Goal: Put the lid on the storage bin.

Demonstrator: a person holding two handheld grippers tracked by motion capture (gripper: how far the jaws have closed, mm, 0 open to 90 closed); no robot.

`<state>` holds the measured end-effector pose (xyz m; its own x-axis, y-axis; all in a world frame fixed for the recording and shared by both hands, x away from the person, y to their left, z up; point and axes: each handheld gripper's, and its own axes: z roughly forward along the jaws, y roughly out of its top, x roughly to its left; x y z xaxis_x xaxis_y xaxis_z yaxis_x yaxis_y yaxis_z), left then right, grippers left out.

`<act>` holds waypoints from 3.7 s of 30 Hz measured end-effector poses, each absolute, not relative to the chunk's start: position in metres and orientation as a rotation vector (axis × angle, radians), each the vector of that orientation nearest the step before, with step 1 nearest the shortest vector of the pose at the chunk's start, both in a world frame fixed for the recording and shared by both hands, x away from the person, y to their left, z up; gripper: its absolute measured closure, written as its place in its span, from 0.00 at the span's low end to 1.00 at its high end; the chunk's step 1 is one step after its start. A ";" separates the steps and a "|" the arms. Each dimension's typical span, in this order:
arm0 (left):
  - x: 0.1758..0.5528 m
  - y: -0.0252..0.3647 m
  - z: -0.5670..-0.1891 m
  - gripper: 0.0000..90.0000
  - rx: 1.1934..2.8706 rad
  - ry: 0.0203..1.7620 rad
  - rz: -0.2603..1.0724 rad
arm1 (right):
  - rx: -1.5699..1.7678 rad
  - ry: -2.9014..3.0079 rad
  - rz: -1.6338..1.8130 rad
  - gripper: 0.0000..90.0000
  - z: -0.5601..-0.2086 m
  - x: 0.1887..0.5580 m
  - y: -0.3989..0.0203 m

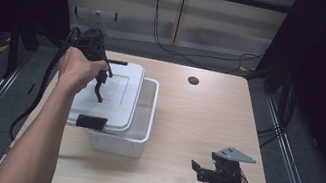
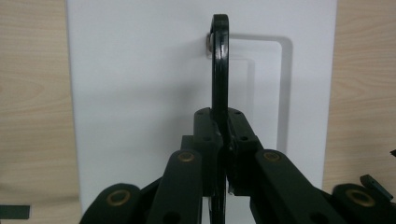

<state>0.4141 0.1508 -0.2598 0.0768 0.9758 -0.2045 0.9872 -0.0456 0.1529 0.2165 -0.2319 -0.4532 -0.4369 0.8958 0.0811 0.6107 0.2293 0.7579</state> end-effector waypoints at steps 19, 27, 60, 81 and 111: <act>0.416 0.121 -0.273 0.94 2.110 1.986 -0.081 | 1.399 2.134 1.063 0.23 -0.453 0.216 -0.233; 0.417 0.115 -0.278 0.94 2.079 1.983 -0.071 | 1.394 2.138 1.064 0.23 -0.453 0.216 -0.233; 0.419 0.094 -0.298 0.93 2.165 1.940 -0.094 | 1.396 2.137 1.060 0.23 -0.454 0.217 -0.233; 0.421 0.100 -0.300 0.66 2.205 1.877 -0.060 | 1.394 2.138 1.057 0.23 -0.454 0.217 -0.233; 0.420 0.153 -0.279 0.19 2.205 1.584 -0.148 | 1.398 2.145 1.052 0.23 -0.454 0.218 -0.232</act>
